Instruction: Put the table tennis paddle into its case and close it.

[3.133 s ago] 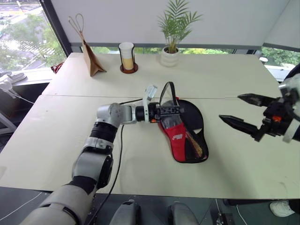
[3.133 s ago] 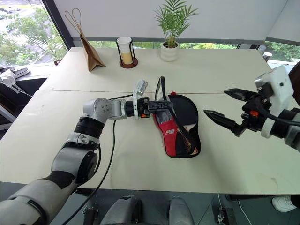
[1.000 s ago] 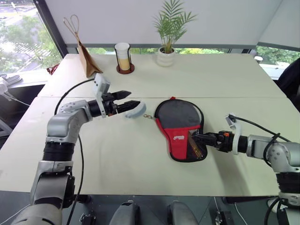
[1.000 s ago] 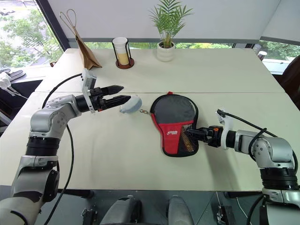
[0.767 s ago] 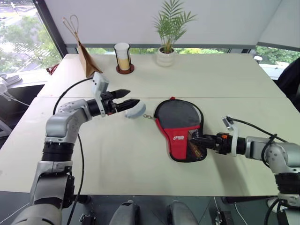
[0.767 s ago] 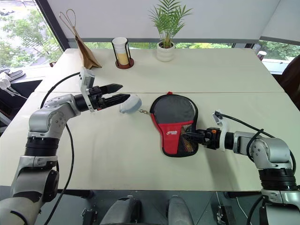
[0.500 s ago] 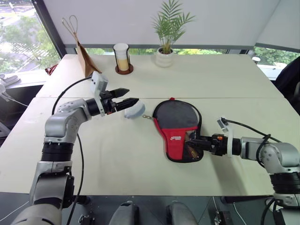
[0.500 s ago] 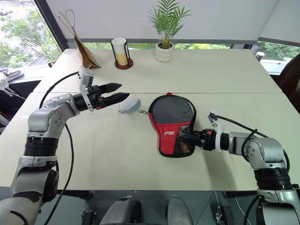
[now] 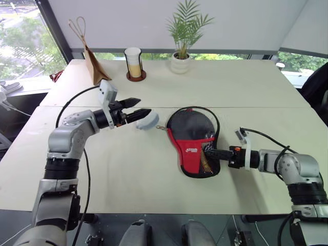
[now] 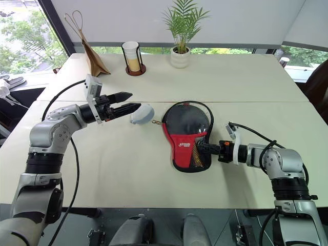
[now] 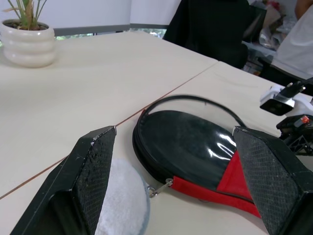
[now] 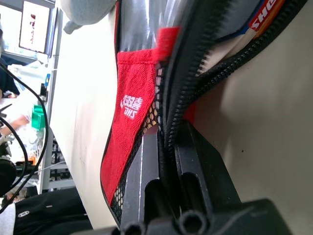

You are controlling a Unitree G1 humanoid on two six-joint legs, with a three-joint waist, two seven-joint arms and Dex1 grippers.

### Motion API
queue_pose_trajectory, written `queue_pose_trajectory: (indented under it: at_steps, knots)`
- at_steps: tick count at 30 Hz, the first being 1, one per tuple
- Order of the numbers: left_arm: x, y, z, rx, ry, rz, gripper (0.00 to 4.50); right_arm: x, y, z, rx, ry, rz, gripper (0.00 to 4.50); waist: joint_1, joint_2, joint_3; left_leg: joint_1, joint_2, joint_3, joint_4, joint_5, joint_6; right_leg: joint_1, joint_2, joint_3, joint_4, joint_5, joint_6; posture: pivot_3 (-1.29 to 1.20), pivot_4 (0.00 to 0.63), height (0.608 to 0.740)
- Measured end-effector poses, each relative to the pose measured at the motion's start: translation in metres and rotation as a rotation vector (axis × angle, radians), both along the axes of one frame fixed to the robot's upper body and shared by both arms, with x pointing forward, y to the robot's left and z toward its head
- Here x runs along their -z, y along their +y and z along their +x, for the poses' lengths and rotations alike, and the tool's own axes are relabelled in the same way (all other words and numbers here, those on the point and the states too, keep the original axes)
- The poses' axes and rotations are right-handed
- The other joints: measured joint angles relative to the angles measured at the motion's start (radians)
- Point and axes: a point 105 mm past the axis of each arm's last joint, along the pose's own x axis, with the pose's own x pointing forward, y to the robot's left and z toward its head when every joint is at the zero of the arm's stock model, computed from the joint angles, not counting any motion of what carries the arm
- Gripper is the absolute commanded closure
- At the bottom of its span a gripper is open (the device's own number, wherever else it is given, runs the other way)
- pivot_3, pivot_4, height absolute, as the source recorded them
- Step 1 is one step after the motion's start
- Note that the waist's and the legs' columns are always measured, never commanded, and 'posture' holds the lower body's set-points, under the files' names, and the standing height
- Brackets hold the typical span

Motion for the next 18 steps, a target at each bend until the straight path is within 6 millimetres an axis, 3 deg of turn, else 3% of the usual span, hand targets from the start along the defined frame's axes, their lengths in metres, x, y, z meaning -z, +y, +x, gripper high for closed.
queue_pose_trajectory:
  at_steps: [6, 18]
  knots:
    - [0.0, 0.0, 0.0, 0.002, -0.003, 0.0, 0.56, 0.001, 0.0, -0.008, -0.022, 0.02, -0.025, 4.47, 0.004, 0.0, 0.0, 0.0, 0.0, 0.0, 0.0, 0.0, 0.0, 0.0, 0.0, 0.0, 0.0, 0.0, 0.0, 0.0, 0.15, 0.74]
    - [-0.001, -0.001, 0.0, 0.003, -0.006, 0.0, 0.56, 0.007, -0.001, -0.055, -0.191, 0.132, -0.074, 4.47, 0.008, 0.0, 0.0, -0.001, 0.0, -0.001, 0.0, 0.0, 0.0, 0.0, -0.001, 0.0, -0.002, 0.0, 0.0, 0.0, 0.15, 0.74]
